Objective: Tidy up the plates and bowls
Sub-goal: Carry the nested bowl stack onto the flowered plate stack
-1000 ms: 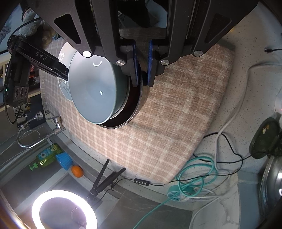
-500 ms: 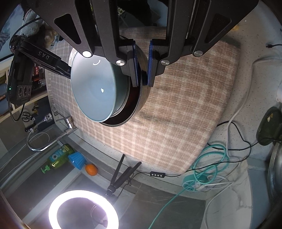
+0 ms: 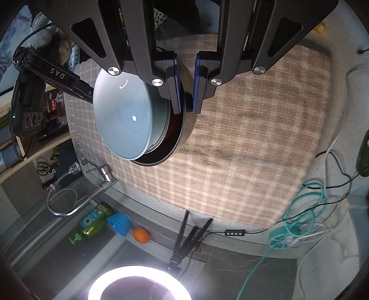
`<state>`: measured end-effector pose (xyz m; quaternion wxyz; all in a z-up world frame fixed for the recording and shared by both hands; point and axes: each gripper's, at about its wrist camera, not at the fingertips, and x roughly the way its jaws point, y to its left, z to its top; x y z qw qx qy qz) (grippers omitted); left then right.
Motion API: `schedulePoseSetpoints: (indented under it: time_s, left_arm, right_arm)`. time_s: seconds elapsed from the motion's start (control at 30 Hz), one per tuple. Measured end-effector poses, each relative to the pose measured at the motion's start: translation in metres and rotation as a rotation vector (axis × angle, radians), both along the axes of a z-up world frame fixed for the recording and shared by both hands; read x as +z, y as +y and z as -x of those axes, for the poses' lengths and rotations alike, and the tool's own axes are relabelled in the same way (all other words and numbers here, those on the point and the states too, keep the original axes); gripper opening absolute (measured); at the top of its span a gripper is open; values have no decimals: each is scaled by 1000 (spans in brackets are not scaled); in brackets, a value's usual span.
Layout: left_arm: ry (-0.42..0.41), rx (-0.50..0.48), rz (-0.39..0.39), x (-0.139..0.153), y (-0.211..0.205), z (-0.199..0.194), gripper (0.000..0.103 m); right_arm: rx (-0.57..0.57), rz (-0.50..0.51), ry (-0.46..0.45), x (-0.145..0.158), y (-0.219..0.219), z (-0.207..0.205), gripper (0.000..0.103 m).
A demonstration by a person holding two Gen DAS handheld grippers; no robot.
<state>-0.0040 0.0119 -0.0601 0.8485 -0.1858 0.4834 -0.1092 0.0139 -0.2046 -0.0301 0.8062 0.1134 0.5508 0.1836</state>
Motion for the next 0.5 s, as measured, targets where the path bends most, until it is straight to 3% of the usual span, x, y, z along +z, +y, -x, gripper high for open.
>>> schedulePoseSetpoints:
  time_s: [0.5]
  left_arm:
    - [41,-141,-5,-14,-54,-20,8]
  right_arm:
    - [-124,26,18,-6,-61,9,10]
